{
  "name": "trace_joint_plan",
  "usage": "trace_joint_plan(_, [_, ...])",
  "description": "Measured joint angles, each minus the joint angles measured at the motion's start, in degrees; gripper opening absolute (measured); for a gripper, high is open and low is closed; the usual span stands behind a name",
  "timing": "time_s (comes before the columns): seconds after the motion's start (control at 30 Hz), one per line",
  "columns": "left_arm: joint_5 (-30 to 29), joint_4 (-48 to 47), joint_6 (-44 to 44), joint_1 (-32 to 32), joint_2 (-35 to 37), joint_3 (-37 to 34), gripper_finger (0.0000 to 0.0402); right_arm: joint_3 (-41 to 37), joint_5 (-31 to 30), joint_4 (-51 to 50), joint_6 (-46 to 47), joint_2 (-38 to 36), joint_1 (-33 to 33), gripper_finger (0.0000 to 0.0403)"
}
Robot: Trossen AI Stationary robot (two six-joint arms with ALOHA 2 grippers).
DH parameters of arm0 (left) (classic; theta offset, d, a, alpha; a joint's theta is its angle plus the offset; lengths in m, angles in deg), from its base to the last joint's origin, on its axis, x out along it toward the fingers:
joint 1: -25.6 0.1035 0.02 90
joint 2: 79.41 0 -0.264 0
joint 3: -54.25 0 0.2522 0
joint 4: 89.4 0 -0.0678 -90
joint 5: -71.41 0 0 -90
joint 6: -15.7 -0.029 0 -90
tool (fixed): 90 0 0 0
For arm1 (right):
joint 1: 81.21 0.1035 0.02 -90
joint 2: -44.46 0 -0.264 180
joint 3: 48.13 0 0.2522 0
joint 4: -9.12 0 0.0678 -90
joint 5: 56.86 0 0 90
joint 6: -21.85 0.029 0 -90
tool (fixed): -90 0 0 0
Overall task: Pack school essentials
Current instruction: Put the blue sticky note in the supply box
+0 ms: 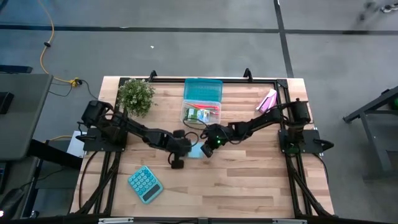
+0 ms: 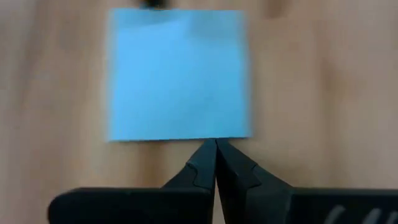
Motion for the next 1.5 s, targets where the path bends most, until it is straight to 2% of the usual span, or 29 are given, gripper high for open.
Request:
trace_joint_plan(0.1, [0.7,2.3,1.4,-1.4,-0.1,0.0,0.0000,0.0,1.1,-3.4,-2.2,-1.9,-1.2,0.0000])
trace_joint_plan(0.3, [-5.1,-1.0,0.7,-1.0,-0.1,0.0,0.0000,0.0,0.3,-15.1,-3.1,-7.8,-1.3,0.0000])
trace_joint_plan(0.4, [-6.3,-1.8,-0.7,0.0,0.0,0.1,0.0000,0.0,0.4,-15.4,0.6,-8.0,-0.4,0.0000])
trace_joint_plan(0.5, [-5.2,-1.6,-2.5,1.5,0.0,0.1,0.0000,0.1,0.0,-11.3,5.1,-6.7,0.4,0.0008])
trace_joint_plan(0.6, [-3.1,-1.6,-2.7,2.3,0.0,0.1,0.0000,0.0,-1.0,-8.0,10.6,-4.4,0.6,0.0039])
trace_joint_plan(0.83, [-2.4,-0.9,-2.8,2.5,-0.3,0.0,0.0000,0.1,-0.6,-4.0,22.0,0.1,-0.7,0.0154])
trace_joint_plan(0.97, [-2.7,0.0,-1.9,1.9,-0.4,0.0,0.0000,0.1,-1.3,-2.9,25.5,0.2,-0.7,0.0183])
trace_joint_plan(1.17, [-2.7,1.6,-1.3,1.8,-0.6,-0.1,0.0000,0.2,-1.5,-1.2,29.8,2.0,0.5,0.0170])
trace_joint_plan(1.5, [-2.5,4.0,0.6,1.9,-1.8,0.0,0.0000,0.2,-0.3,-1.4,30.5,3.1,0.6,0.0112])
